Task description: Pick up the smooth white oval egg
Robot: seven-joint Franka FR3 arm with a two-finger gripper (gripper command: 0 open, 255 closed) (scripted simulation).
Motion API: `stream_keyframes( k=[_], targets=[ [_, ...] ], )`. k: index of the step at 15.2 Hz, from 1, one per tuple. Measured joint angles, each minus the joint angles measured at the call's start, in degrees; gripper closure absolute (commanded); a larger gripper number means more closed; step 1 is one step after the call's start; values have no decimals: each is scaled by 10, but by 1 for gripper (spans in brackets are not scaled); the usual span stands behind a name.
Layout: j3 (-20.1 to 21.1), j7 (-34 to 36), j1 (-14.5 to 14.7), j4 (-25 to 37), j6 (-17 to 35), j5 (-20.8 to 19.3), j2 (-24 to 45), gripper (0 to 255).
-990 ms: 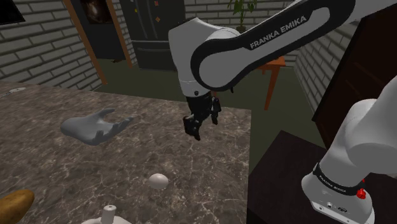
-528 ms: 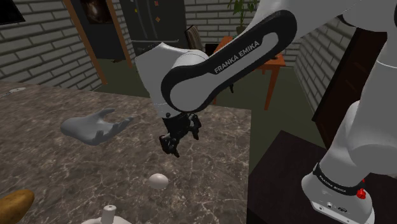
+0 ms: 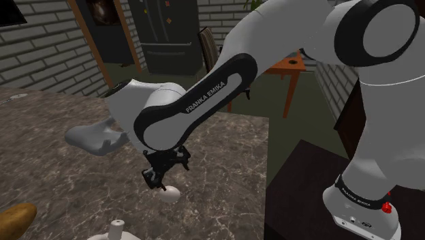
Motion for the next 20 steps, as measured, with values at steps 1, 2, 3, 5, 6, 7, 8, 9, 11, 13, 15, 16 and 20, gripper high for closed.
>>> stream_keyframes(
  k=[1,2,3,5,6,7,8,9,11,13,15,16,20],
  targets=[
    [-3,8,12,31,-11,-7,24,0],
    [-7,16,23,59,-20,-14,47,0],
    [-10,22,34,82,-24,-20,69,0],
    [-15,28,45,109,-27,-28,96,0],
    [-17,30,48,111,-23,-31,103,0],
    [-18,30,48,107,-17,-32,105,0],
    [-19,31,47,103,-11,-33,108,0],
    [-20,32,49,102,-5,-35,112,0],
    [-22,33,50,100,5,-38,121,0],
    [-23,33,50,99,7,-39,123,255],
    [-23,33,50,99,8,-39,123,255],
    [-23,34,50,99,8,-39,123,255],
    [-23,34,50,99,8,-40,124,255]
  ],
)
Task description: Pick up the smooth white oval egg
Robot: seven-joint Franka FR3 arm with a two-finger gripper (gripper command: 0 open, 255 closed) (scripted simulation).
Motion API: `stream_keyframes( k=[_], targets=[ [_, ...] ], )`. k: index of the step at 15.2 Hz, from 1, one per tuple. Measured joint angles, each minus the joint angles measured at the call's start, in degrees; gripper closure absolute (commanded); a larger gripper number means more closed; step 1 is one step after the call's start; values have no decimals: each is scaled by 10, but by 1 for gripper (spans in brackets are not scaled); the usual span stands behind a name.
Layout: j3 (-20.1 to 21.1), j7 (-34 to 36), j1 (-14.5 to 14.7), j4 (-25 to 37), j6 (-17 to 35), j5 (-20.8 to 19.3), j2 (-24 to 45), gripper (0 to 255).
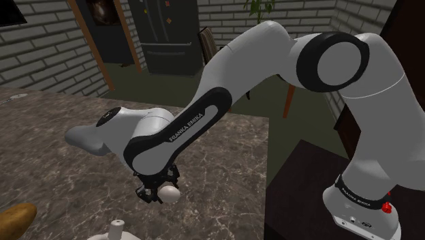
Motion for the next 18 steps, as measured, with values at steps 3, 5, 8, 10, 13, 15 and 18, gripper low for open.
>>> stream_keyframes(
  k=[3,5,8,10,13,15,18],
  targets=[
    [1,0,0,-1,-2,1,-2,255],
    [3,-1,-1,2,-10,3,-9,255],
    [6,-2,-1,12,-27,7,-17,255],
    [8,-3,-2,14,-38,11,-26,255],
    [11,-6,-4,23,-55,15,-35,255],
    [12,-8,-4,31,-69,18,-41,255],
    [15,-9,-5,37,-83,21,-49,255]
  ],
)
